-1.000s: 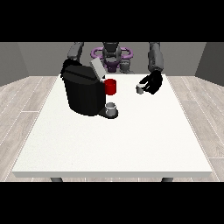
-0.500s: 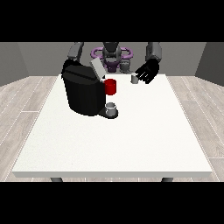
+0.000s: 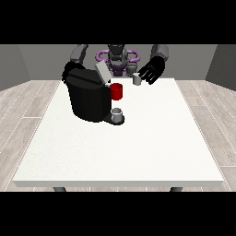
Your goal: Insert the coffee pod into the coffee machine and close the lid
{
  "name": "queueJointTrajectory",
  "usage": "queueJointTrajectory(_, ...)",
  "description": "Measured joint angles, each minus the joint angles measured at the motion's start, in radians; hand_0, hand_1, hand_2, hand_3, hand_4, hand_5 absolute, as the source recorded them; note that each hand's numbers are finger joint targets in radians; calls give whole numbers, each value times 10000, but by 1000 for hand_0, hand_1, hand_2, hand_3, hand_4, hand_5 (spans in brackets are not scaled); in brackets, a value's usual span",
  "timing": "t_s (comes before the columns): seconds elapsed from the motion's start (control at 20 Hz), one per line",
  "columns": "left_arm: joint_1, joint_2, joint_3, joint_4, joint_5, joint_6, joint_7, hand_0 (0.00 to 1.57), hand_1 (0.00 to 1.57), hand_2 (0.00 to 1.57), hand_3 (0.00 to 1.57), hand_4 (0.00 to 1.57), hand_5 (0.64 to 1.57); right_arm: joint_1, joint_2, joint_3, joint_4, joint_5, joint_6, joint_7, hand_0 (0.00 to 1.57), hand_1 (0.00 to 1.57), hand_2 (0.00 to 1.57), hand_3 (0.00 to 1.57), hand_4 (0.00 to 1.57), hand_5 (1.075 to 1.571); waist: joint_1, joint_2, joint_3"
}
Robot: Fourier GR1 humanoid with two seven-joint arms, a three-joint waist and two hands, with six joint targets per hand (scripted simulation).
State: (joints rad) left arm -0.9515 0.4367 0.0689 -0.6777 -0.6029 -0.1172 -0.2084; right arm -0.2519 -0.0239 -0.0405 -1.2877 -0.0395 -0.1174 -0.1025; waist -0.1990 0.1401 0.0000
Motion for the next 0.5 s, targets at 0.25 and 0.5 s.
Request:
queueJointTrajectory(0.25,-662,54,291,91,65,-56,472,1239,1239,1262,1198,476,1571,-200,72,235,-287,114,-5,174,0,0,0,0,494,1571,-337,121,1)
queueJointTrajectory(0.5,-1302,242,501,226,80,-158,679,1284,1284,1340,1276,519,1571,-512,57,380,-685,250,-149,610,0,0,0,0,511,1571,-702,368,0)
